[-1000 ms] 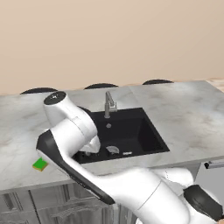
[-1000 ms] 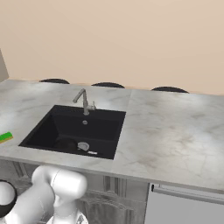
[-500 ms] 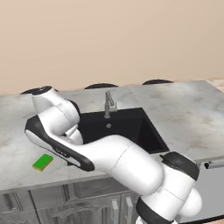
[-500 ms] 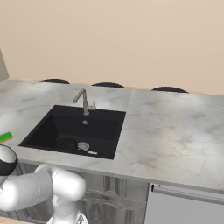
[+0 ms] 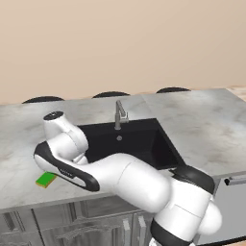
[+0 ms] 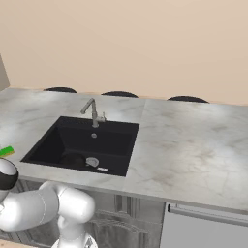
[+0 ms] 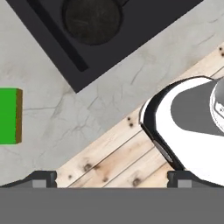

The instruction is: Pick the pan and sponge and place them into the sink. Then turn on the water.

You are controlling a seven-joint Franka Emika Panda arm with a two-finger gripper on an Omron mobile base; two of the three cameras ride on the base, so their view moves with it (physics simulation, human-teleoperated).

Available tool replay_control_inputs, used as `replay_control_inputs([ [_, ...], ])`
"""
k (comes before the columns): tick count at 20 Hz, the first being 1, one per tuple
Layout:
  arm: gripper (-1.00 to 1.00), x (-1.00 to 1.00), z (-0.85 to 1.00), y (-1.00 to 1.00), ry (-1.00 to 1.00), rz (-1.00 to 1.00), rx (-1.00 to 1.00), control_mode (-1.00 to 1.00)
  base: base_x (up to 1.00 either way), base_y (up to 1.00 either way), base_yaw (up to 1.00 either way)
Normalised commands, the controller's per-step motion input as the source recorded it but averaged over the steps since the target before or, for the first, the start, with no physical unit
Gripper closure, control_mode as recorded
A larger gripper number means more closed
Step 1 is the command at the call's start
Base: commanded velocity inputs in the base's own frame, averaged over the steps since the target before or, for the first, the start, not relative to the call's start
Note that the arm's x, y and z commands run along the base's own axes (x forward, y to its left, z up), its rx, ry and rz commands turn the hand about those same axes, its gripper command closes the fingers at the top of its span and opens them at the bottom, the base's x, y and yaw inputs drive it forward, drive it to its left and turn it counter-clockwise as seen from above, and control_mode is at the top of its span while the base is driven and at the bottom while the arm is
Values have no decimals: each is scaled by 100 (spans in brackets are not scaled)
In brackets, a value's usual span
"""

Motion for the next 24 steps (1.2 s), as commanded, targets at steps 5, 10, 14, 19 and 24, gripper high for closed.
replay_control_inputs([
  [5, -100, 48, -7, 32, 0, 0, 0, -100, 0, 0, 0],
  [10, -100, 50, -13, 32, 0, 0, 0, -100, 0, 0, 0],
  [14, -100, 30, -27, 30, 0, 0, 0, -100, 0, 0, 0],
  [19, -100, 18, -31, 31, 2, 0, 0, -100, 0, 0, 0],
  [24, -100, 29, -21, 33, 5, 0, 0, -100, 0, 0, 0],
])
